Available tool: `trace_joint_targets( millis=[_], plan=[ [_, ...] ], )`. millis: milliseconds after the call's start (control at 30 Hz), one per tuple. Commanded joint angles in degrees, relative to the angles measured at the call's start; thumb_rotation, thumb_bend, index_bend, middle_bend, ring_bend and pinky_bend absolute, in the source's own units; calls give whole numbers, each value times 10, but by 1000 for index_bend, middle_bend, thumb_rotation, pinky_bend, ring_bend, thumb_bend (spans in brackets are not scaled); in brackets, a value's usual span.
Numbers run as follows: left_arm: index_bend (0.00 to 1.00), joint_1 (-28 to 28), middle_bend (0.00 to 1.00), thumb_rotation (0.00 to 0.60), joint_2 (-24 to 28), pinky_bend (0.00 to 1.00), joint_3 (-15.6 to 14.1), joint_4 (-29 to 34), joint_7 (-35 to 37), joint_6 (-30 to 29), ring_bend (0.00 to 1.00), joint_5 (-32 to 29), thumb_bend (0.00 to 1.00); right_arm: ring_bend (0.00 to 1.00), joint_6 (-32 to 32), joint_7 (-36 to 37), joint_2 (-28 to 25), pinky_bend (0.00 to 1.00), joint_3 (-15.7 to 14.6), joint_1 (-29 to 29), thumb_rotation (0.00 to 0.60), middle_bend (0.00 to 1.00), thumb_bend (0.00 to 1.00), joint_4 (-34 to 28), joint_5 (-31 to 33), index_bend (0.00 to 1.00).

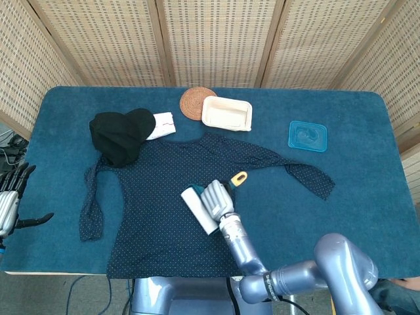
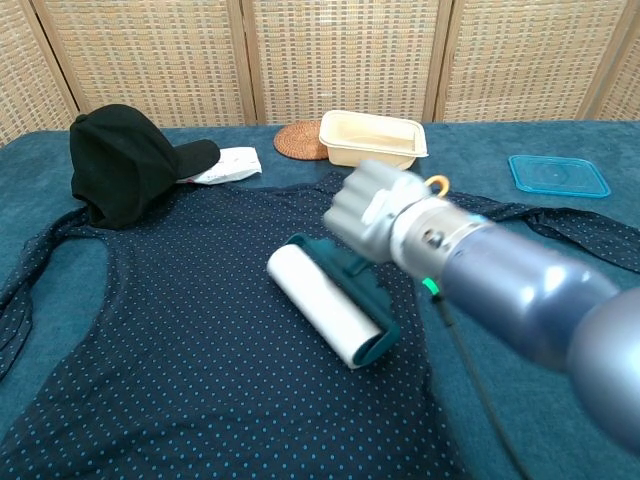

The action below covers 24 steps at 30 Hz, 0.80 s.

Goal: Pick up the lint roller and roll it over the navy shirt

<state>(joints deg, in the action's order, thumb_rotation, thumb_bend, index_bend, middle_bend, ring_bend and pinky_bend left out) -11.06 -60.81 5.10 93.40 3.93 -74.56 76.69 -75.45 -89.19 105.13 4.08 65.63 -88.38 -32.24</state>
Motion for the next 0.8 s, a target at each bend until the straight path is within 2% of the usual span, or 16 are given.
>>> trace_joint_targets(
  millis=[33, 167, 400, 433, 467, 533, 567, 600, 667, 700, 800],
  plan=[
    [0, -2, 0, 600, -2, 0, 0, 0, -5, 2, 0, -1, 0, 1000, 2, 19, -41, 1000, -10, -21, 600, 1000, 821, 2, 2, 729],
    [0, -2, 0, 600, -4, 0, 0, 2, -12, 2, 0, -2, 0, 1000, 10, 39, -71, 1000, -15, -40, 600, 1000, 820, 19, 10, 728],
    [0, -2, 0, 600, -3, 0, 0, 1, -12, 2, 0, -4, 0, 1000, 22, 56, -93, 1000, -22, -58, 600, 1000, 818, 30, 10, 724],
    [0, -2, 0, 600, -3, 0, 0, 1, -12, 2, 0, -4, 0, 1000, 22, 58, -93, 1000, -21, -60, 600, 1000, 815, 29, 9, 713],
    [0, -2, 0, 600, -3, 0, 0, 1, -11, 1, 0, -4, 0, 1000, 21, 59, -93, 1000, -20, -61, 600, 1000, 790, 29, 8, 660],
    [0, -1, 0, 600, -3, 0, 0, 2, -10, 0, 0, -2, 0, 1000, 19, 64, -94, 1000, -16, -64, 600, 1000, 635, 25, 7, 397],
    [0, -1, 0, 600, -2, 0, 0, 2, -8, 0, 0, -2, 0, 1000, 16, 74, -96, 1000, -13, -66, 600, 1000, 472, 22, -1, 201],
    [0, 0, 0, 600, -1, 0, 0, 2, -7, -1, 0, -1, 0, 1000, 13, 83, -98, 1000, -11, -69, 600, 1000, 312, 20, -9, 58],
    [0, 0, 0, 600, 0, 0, -1, 3, -3, -1, 0, 1, 0, 1000, 8, 106, -107, 1000, -10, -77, 600, 1000, 132, 11, -29, 0],
    [0, 1, 0, 600, 1, 0, -2, 3, -1, -1, 0, 2, 0, 1000, 6, 117, -113, 1000, -11, -81, 600, 1000, 89, 6, -39, 0],
    [0, 6, 0, 600, 5, 0, -7, 3, 12, -5, 0, 10, 0, 1000, -7, 176, -156, 1000, -12, -105, 600, 997, 65, -31, -83, 0]
  ],
)
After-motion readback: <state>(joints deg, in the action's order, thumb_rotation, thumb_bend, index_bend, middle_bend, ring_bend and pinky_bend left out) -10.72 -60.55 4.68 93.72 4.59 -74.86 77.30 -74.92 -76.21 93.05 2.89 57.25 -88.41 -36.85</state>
